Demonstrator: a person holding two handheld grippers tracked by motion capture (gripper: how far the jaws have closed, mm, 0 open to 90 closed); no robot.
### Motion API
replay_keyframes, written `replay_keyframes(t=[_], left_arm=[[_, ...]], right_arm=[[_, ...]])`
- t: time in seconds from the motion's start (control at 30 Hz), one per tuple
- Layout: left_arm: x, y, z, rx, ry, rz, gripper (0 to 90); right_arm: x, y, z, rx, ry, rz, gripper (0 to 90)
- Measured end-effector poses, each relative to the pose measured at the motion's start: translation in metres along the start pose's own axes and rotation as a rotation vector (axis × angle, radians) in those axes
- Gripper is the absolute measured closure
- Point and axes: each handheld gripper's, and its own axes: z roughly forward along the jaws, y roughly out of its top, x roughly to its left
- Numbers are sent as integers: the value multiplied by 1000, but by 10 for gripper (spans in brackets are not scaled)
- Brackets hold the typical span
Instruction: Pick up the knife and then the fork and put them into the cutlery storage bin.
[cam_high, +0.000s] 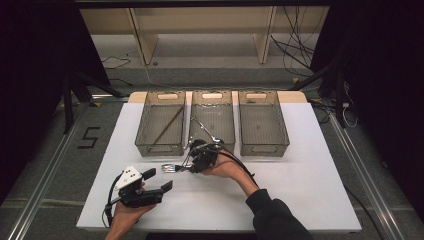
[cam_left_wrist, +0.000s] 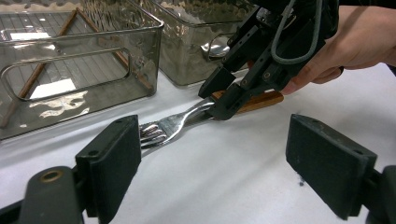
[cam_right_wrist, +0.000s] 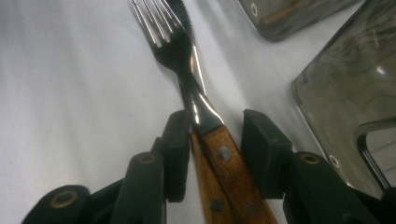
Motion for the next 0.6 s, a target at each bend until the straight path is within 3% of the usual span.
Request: replay_keyframes(t=[0.13, 0.6], left_arm=[[0, 0, 0, 0, 0, 1, 178], [0, 0, 0, 3, -1, 1, 178]], right_arm=[[4, 1, 0, -1, -1, -32, 724], [11, 0, 0, 0, -32, -145, 763]])
